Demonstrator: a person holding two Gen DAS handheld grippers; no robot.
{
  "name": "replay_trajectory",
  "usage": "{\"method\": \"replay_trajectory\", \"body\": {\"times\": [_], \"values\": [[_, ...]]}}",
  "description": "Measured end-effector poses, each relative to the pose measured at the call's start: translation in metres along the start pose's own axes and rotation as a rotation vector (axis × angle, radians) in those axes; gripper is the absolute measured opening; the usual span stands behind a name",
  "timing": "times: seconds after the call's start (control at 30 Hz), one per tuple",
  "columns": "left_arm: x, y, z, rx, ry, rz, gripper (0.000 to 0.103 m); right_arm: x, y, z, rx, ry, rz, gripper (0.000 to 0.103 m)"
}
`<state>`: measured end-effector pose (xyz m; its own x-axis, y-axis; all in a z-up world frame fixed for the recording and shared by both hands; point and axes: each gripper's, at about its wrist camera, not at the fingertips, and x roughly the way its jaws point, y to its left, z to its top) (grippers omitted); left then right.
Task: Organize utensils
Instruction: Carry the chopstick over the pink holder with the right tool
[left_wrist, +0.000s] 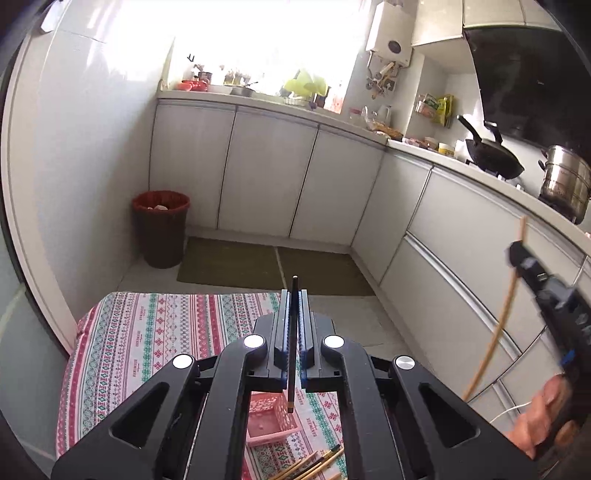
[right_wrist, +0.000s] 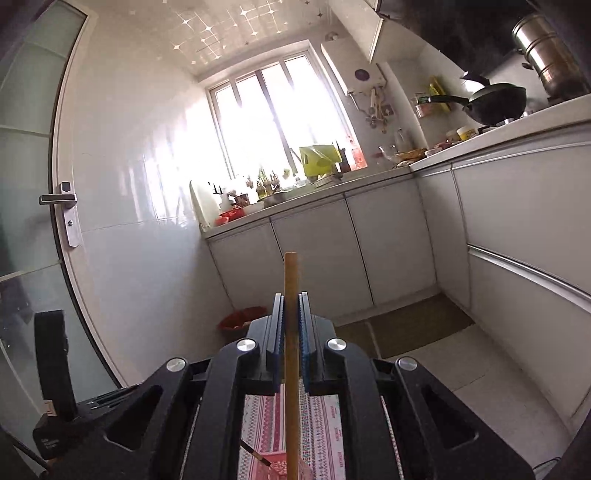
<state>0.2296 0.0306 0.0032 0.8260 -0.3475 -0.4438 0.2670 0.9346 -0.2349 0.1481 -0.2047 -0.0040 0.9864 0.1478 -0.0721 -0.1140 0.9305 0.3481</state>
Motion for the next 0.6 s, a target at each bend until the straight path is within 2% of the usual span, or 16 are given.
{"method": "replay_trajectory", "body": {"times": [0.13, 0.33, 0.6], "values": [[-0.008, 0.002, 0.004, 0.01, -0.033, 0.011, 0.003, 0.023, 0.003, -0.015, 0.029, 0.011, 0.01, 0.008], [-0.001, 0.013, 0.001, 0.014, -0.006, 0.023, 0.003, 0.055, 0.013, -0.039, 0.064, 0.029, -0.002, 0.008], [0.0, 0.019, 0.0, 0.024, -0.003, 0.036, 0.003, 0.073, 0.021, -0.058, 0.06, -0.021, -0.04, 0.007]]}}
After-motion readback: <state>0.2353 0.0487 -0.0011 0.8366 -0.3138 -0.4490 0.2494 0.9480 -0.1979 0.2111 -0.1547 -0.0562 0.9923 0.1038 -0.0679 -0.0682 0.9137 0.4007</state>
